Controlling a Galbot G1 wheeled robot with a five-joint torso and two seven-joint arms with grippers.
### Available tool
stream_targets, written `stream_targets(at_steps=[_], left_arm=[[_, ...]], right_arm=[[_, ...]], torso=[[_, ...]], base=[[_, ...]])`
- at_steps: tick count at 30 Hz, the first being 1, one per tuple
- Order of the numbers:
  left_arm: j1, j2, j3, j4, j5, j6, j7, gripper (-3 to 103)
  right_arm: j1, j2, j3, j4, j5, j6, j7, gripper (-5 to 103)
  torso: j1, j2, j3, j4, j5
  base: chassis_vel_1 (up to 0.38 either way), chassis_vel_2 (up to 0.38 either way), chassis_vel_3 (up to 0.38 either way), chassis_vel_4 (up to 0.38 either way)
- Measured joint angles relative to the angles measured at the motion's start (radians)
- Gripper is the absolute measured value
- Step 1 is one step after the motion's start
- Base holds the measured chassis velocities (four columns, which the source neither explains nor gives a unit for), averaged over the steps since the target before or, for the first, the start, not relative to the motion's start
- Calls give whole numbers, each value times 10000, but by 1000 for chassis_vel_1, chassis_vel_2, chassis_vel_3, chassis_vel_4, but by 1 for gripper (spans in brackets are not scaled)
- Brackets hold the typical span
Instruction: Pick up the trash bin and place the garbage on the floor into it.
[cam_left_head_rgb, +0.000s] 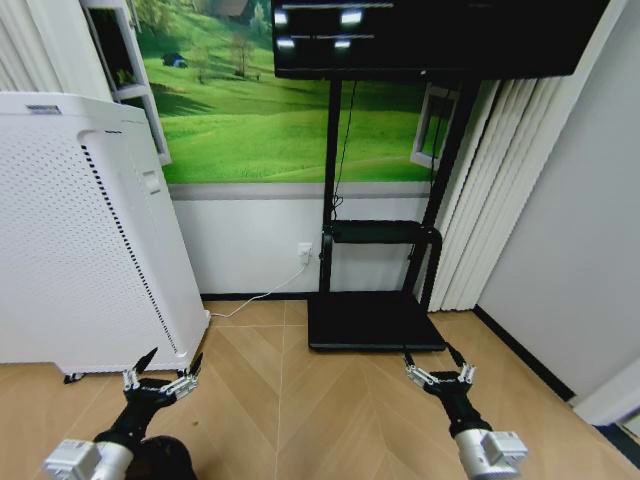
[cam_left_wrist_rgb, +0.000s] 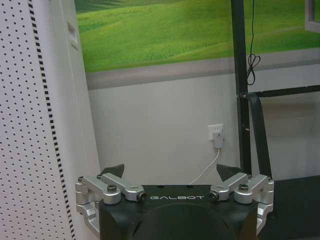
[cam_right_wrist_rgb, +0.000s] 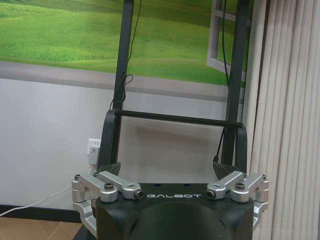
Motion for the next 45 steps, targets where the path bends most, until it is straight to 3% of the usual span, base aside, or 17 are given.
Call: stream_targets(at_steps=[4,7,12,24,27,45], left_arm=[[0,0,0,1,-1,3,0,100],[1,1,0,3,-1,5,0,100],[2,1,-1,9,-1,6,2,100],[1,1,-1,14,-2,6,2,100],[2,1,-1,14,-2,6,2,100],[1,1,-2,15,-2,6,2,100]], right_arm=[[2,0,0,-5,3,0,0,100],[5,0,-1,-7,6,0,0,100],[8,-1,-1,-14,6,1,-1,100],[8,-1,-2,-15,5,5,-2,100],[8,-2,-2,-15,4,11,-3,100],[8,-2,-2,-16,4,16,-2,100]], torso=[[-3,-68,-66,0,0],[6,93,38,0,0],[48,488,396,0,0],[145,981,808,0,0],[218,1308,1073,0,0],[393,2011,1606,0,0]], base=[[0,0,0,0],[0,0,0,0],[0,0,0,0],[0,0,0,0],[0,0,0,0],[0,0,0,0]])
